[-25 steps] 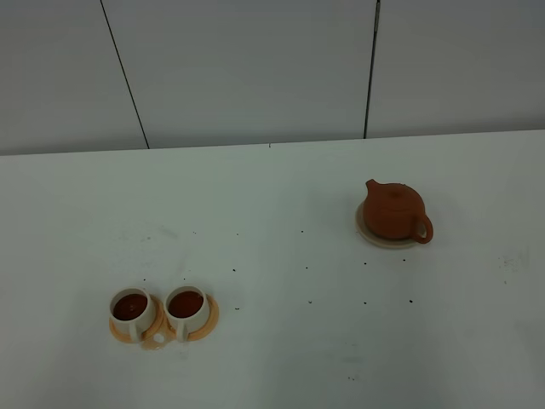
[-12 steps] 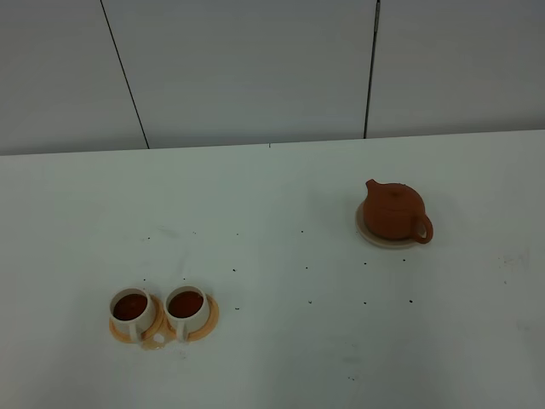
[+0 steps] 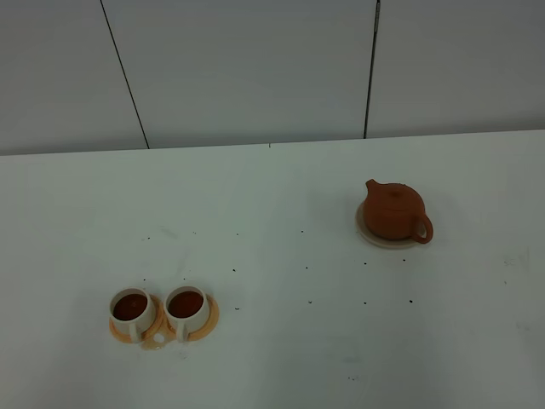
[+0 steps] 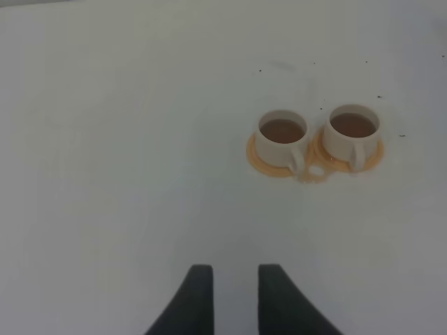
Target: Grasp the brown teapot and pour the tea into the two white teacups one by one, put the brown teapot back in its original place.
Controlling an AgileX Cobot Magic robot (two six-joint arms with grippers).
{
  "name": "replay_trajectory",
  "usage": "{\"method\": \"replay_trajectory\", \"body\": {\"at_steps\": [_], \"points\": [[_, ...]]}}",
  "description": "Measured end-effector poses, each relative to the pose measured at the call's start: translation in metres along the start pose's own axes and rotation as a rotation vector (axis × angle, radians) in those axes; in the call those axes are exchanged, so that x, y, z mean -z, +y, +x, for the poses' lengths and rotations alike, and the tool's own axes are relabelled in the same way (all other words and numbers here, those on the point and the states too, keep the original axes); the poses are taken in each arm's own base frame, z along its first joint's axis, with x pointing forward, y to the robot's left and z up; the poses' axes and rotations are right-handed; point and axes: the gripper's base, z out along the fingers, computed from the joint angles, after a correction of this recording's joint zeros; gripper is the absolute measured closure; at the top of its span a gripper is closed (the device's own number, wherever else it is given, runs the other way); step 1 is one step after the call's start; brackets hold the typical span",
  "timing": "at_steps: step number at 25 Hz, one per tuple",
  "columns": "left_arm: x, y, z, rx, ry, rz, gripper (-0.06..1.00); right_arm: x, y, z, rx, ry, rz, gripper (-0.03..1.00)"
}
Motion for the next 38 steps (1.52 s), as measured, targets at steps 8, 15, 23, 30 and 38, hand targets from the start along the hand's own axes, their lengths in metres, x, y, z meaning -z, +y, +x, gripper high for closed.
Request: {"method": "replay_trajectory", "body": {"at_steps": [8,15,23,30,38], "points": [[0.0,0.0,0.0,0.0,0.0,0.0,0.71,0.0,0.0,0.0,0.0,0.0,0.0,0.78],[0.0,0.0,-0.0001,-0.001,-0.001,0.0,0.71,0.0,0.0,0.0,0.0,0.0,0.0,0.78],[0.0,0.0,-0.0001,-0.001,-0.001,0.0,0.71,0.0,0.0,-0.0001,0.0,-0.001,0.0,0.77],[0.0,0.0,-0.0001,-0.001,-0.001,0.0,0.71,0.0,0.0,-0.0001,0.0,-0.001,0.0,0.76],[0.0,0.0,-0.0001,-0.001,-0.001,0.0,0.71,0.0,0.0,-0.0001,0.0,-0.001,0.0,0.75]]}}
